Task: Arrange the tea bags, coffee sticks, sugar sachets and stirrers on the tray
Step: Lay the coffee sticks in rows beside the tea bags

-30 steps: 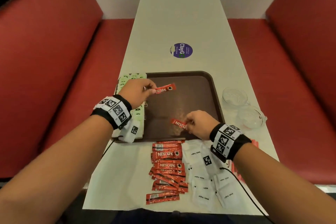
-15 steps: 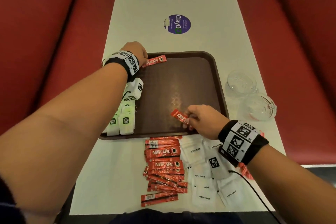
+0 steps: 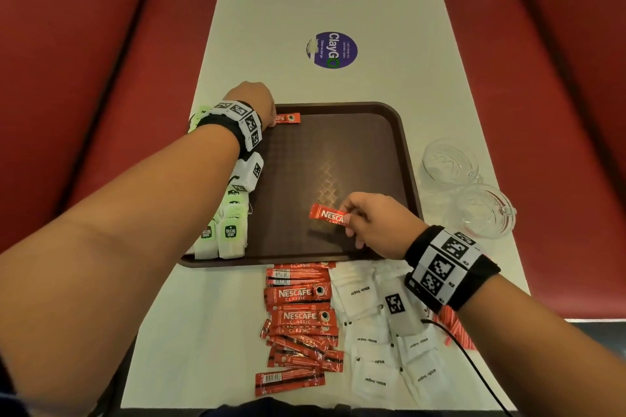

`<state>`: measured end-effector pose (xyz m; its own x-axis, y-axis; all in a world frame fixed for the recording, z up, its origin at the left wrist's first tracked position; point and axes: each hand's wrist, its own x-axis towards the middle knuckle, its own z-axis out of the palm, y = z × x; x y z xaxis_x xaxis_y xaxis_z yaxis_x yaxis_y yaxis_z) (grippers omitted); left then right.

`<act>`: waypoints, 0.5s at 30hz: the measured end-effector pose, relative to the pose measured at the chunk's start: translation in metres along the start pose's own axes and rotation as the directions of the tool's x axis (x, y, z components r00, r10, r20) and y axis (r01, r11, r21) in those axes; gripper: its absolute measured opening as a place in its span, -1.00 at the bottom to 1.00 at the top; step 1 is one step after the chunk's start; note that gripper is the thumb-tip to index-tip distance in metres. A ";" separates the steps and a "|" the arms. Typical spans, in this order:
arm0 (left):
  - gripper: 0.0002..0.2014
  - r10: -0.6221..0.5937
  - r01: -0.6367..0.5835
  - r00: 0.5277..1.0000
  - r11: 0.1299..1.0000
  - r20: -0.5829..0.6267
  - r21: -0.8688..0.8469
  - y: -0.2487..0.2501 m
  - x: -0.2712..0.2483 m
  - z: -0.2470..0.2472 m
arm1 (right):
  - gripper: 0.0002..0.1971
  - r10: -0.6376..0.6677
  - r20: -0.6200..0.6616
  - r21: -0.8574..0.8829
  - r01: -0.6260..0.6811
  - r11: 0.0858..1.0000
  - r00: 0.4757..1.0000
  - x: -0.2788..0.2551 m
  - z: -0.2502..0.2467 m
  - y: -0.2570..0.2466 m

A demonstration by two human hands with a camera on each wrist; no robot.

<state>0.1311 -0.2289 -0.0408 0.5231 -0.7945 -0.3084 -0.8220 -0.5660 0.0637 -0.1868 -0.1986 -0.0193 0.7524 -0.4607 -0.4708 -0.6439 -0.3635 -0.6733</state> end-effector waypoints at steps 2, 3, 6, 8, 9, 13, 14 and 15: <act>-0.82 0.049 -0.049 0.999 0.999 -0.017 -0.023 0.001 -0.008 -0.005 | -0.88 -0.022 -0.030 -0.027 0.021 0.999 0.999 0.001 -0.001 -0.002; -0.79 0.086 -0.088 0.995 0.995 -0.045 -0.054 0.004 -0.015 -0.010 | -0.89 -0.028 -0.043 -0.036 0.027 0.999 0.999 0.002 -0.002 -0.003; -0.76 0.240 -0.267 0.961 0.936 -0.140 -0.231 0.018 -0.050 -0.025 | -0.92 -0.030 -0.081 -0.017 0.029 0.999 0.996 0.005 -0.004 -0.005; -0.75 0.379 -0.396 0.918 0.856 -0.117 -0.333 0.029 -0.082 -0.030 | -0.93 -0.036 -0.095 -0.022 0.034 0.999 0.995 0.007 -0.006 -0.007; -0.76 0.456 -0.449 0.887 0.814 -0.072 -0.369 0.034 -0.099 -0.031 | -0.94 -0.044 -0.102 -0.026 0.041 0.999 0.994 0.007 -0.006 -0.008; -0.82 0.619 -0.562 0.783 0.745 0.059 -0.358 0.040 -0.144 -0.014 | -0.97 -0.090 -0.182 -0.016 0.089 0.996 0.979 0.009 -0.005 -0.014; -0.85 0.619 -0.571 0.784 0.749 0.047 -0.337 0.039 -0.147 -0.007 | -0.97 -0.090 -0.193 -0.006 0.091 0.996 0.977 0.010 -0.005 -0.015; -0.87 0.610 -0.571 0.792 0.756 0.028 -0.320 0.037 -0.148 -0.001 | -0.95 -0.084 -0.200 0.002 0.086 0.996 0.976 0.010 -0.004 -0.016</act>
<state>0.0234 -0.1329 0.0080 -0.0932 -0.9684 -0.2315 -0.8479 -0.0447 0.5282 -0.1697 -0.2009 -0.0109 0.7610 -0.5809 -0.2887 -0.5762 -0.4007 -0.7124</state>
